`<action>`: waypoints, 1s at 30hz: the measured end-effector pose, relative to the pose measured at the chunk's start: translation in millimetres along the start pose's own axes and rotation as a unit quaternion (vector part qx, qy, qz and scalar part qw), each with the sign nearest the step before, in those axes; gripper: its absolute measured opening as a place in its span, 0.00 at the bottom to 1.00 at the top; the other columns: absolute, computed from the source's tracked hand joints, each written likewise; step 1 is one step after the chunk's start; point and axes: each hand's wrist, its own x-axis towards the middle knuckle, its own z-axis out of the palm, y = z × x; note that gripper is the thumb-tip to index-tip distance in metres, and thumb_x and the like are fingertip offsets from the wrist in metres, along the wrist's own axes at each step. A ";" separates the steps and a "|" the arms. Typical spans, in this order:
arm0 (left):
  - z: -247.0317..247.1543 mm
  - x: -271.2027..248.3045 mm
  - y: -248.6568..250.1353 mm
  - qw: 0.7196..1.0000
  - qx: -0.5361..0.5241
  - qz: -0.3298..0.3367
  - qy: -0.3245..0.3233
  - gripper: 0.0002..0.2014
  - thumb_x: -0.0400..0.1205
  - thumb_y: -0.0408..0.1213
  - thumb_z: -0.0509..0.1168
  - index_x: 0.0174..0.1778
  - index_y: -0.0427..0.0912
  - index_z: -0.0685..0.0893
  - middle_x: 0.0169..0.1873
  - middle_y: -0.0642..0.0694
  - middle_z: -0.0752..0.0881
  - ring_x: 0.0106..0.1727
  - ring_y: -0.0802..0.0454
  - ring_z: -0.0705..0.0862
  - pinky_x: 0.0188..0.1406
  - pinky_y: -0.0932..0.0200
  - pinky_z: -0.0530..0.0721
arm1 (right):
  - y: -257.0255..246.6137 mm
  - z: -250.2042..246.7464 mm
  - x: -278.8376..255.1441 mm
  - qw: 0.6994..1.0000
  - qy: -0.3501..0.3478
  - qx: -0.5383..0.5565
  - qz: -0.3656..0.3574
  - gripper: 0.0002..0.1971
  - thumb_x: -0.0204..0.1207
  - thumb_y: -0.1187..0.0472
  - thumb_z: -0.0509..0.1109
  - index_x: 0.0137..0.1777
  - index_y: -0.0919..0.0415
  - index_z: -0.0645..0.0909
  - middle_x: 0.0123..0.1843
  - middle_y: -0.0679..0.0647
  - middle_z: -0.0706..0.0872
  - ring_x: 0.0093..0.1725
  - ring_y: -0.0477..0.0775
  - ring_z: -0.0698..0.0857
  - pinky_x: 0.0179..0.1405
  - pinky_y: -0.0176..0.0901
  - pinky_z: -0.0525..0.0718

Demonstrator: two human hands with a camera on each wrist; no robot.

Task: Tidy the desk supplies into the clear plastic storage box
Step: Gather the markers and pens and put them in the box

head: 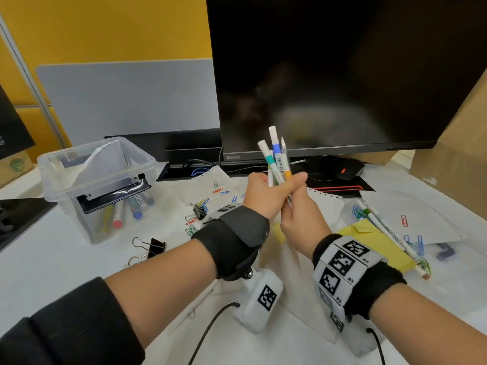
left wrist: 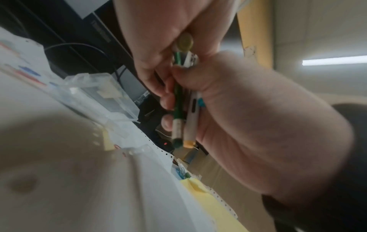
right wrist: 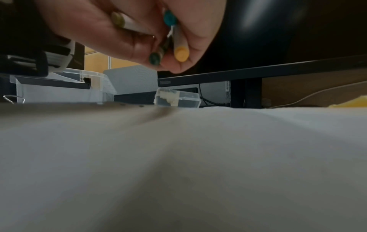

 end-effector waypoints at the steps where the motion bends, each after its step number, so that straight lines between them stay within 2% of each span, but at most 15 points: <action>1: 0.1 1.5 0.2 1.000 -0.003 -0.009 -0.006 0.07 0.76 0.38 0.71 0.39 0.40 0.81 0.39 0.38 0.85 0.43 0.47 0.86 0.51 0.51 0.86 | -0.3 -0.6 -1.7 1.000 -0.010 -0.005 -0.001 0.23 0.82 0.65 0.56 0.76 0.61 0.59 0.58 0.56 0.80 0.58 0.57 0.82 0.57 0.48 0.81; 3: 0.9 2.6 0.1 0.998 -0.021 -0.047 -0.022 0.06 0.79 0.37 0.68 0.46 0.38 0.82 0.46 0.37 0.86 0.51 0.46 0.86 0.60 0.49 0.84 | 0.2 -1.0 -3.0 0.999 -0.033 -0.028 0.013 0.25 0.82 0.65 0.56 0.77 0.62 0.56 0.60 0.60 0.81 0.57 0.59 0.83 0.55 0.48 0.81; 5: -0.2 3.0 -1.6 0.992 -0.066 -0.108 -0.027 0.11 0.81 0.34 0.63 0.56 0.34 0.79 0.55 0.37 0.88 0.59 0.44 0.85 0.65 0.49 0.81 | 2.2 -1.6 -3.9 0.997 -0.057 -0.037 0.036 0.23 0.82 0.65 0.56 0.76 0.62 0.57 0.59 0.62 0.82 0.56 0.59 0.82 0.49 0.45 0.78; 7: -2.6 3.5 -2.9 0.987 -0.088 -0.133 -0.024 0.14 0.82 0.32 0.60 0.62 0.31 0.74 0.57 0.36 0.87 0.58 0.43 0.86 0.65 0.48 0.82 | 1.8 -3.2 -6.7 0.996 -0.076 -0.040 0.040 0.20 0.81 0.65 0.57 0.72 0.61 0.63 0.59 0.62 0.82 0.53 0.58 0.82 0.47 0.43 0.76; 9: -6.2 3.4 -4.7 0.986 -0.098 -0.136 -0.015 0.13 0.83 0.32 0.59 0.63 0.33 0.71 0.51 0.36 0.89 0.49 0.44 0.87 0.56 0.50 0.87 | -0.7 -5.1 -11.4 0.994 -0.094 -0.054 0.031 0.18 0.79 0.63 0.60 0.69 0.59 0.68 0.57 0.59 0.82 0.53 0.57 0.82 0.48 0.44 0.78; 11: -10.8 3.8 -5.6 0.989 -0.083 -0.125 0.009 0.09 0.84 0.32 0.57 0.59 0.36 0.72 0.33 0.44 0.90 0.36 0.49 0.86 0.38 0.56 0.88 | -3.4 -8.0 -16.4 0.992 -0.098 -0.073 0.026 0.17 0.75 0.60 0.64 0.65 0.53 0.75 0.52 0.51 0.83 0.53 0.54 0.83 0.52 0.47 0.81; 12: -13.7 4.0 -5.2 0.990 -0.071 -0.116 0.027 0.07 0.84 0.31 0.57 0.57 0.37 0.72 0.25 0.47 0.88 0.30 0.51 0.85 0.32 0.58 0.87 | -4.0 -10.5 -18.4 0.992 -0.075 -0.090 0.038 0.16 0.73 0.56 0.65 0.61 0.50 0.79 0.50 0.47 0.82 0.52 0.52 0.83 0.54 0.47 0.81; 13: -17.0 4.8 -4.6 0.991 -0.060 -0.107 0.049 0.05 0.84 0.31 0.56 0.54 0.37 0.71 0.21 0.47 0.84 0.24 0.53 0.83 0.27 0.60 0.86 | -4.2 -14.7 -19.9 0.992 -0.036 -0.104 0.059 0.14 0.72 0.53 0.65 0.57 0.47 0.82 0.48 0.44 0.82 0.51 0.50 0.83 0.54 0.46 0.81; 15: -24.5 5.5 -1.9 0.990 -0.049 -0.107 0.078 0.01 0.84 0.30 0.56 0.50 0.38 0.71 0.23 0.47 0.75 0.13 0.57 0.76 0.15 0.66 0.79 | -1.8 -25.1 -19.4 0.984 0.046 -0.138 0.103 0.12 0.71 0.50 0.64 0.51 0.48 0.83 0.50 0.45 0.85 0.52 0.51 0.83 0.53 0.46 0.80; 16: -28.9 5.7 -0.9 0.989 -0.039 -0.112 0.084 0.01 0.83 0.30 0.57 0.48 0.39 0.71 0.25 0.47 0.71 0.12 0.58 0.71 0.13 0.68 0.74 | 1.1 -30.5 -17.4 0.977 0.063 -0.166 0.122 0.12 0.72 0.51 0.63 0.53 0.49 0.82 0.54 0.47 0.85 0.54 0.53 0.82 0.54 0.47 0.80; 19: -40.3 4.8 0.6 0.992 0.038 -0.102 0.067 0.03 0.81 0.34 0.62 0.45 0.41 0.74 0.23 0.48 0.67 0.09 0.60 0.64 0.14 0.67 0.68 | 13.8 -49.0 -6.9 0.941 0.045 -0.281 0.183 0.19 0.76 0.57 0.61 0.66 0.58 0.74 0.66 0.57 0.77 0.65 0.59 0.76 0.59 0.52 0.76; 23: -45.3 -1.0 0.4 0.987 0.139 -0.047 0.068 0.11 0.79 0.41 0.66 0.33 0.44 0.75 0.21 0.47 0.69 0.16 0.54 0.67 0.20 0.62 0.68 | 44.4 -69.1 8.3 0.871 0.023 -0.381 0.310 0.24 0.78 0.58 0.62 0.72 0.68 0.66 0.71 0.65 0.71 0.70 0.64 0.70 0.66 0.56 0.73; 26: -45.0 -7.3 -2.4 0.970 0.227 0.027 0.081 0.15 0.79 0.44 0.67 0.27 0.47 0.75 0.22 0.48 0.71 0.23 0.54 0.68 0.24 0.62 0.68 | 68.2 -78.0 11.2 0.840 0.017 -0.413 0.350 0.17 0.81 0.62 0.58 0.66 0.70 0.73 0.67 0.67 0.77 0.67 0.65 0.75 0.65 0.54 0.74; 28: -44.9 -11.7 -3.5 0.944 0.313 0.079 0.071 0.17 0.80 0.44 0.65 0.25 0.49 0.71 0.22 0.51 0.71 0.24 0.57 0.69 0.25 0.64 0.66 | 77.0 -81.7 12.5 0.844 -0.017 -0.410 0.345 0.13 0.80 0.66 0.59 0.59 0.71 0.79 0.62 0.67 0.82 0.64 0.66 0.80 0.63 0.52 0.76; 30: -44.5 -13.7 -3.5 0.919 0.372 0.118 0.052 0.16 0.81 0.44 0.64 0.28 0.47 0.72 0.23 0.54 0.71 0.25 0.59 0.70 0.25 0.68 0.65 | 80.4 -86.4 13.6 0.847 -0.028 -0.392 0.358 0.12 0.79 0.68 0.60 0.56 0.73 0.80 0.61 0.69 0.83 0.63 0.68 0.81 0.62 0.53 0.77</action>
